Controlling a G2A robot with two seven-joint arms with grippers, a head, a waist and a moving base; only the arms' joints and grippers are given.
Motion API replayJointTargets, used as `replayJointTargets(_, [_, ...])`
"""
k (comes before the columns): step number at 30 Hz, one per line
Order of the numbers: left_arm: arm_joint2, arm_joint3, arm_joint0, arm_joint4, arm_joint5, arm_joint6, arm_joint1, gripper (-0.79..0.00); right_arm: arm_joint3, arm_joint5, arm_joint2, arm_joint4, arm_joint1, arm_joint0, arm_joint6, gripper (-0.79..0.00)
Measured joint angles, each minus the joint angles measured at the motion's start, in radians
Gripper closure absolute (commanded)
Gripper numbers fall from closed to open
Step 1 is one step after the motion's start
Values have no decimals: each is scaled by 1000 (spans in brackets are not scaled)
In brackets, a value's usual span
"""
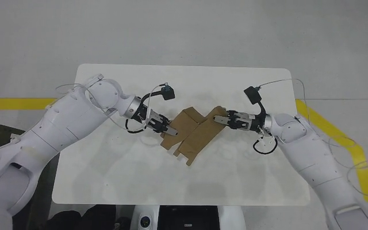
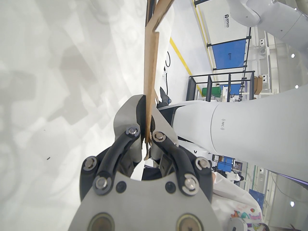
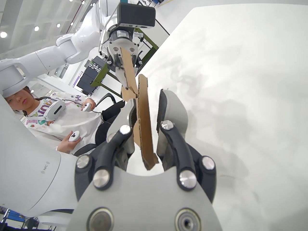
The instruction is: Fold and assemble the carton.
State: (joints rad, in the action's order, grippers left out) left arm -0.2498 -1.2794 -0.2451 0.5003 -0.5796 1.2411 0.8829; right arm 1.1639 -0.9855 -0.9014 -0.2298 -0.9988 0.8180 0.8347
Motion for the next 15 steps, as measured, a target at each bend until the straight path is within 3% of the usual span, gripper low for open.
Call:
replayJointTargets(2, [14, 1, 9, 4, -5, -5, -2, 0, -2, -5, 17, -5, 6, -6, -5, 0])
replayJointTargets(3, [23, 1, 16, 8, -8, -8, -4, -151, -3, -9, 27, -10, 11, -10, -9, 0])
replayJointTargets(4, [29, 3, 21, 10, -11, -11, -5, -354, -5, -13, 35, -14, 13, -13, -13, 0])
replayJointTargets(5, [35, 4, 26, 11, -15, -15, -6, -742, -6, -16, 42, -18, 16, -17, -16, 0])
replayJointTargets(6, [42, 7, 33, 9, -23, -23, -8, -785, -8, -21, 52, -24, 20, -21, -21, 0])
replayJointTargets(11, [51, 37, 53, 27, -84, -83, -17, -785, -21, -27, 67, -78, 31, -35, -27, 0])
replayJointTargets(15, [31, 89, 52, 38, -187, -187, -26, -785, -30, -27, 58, -141, 36, -35, -27, 0])
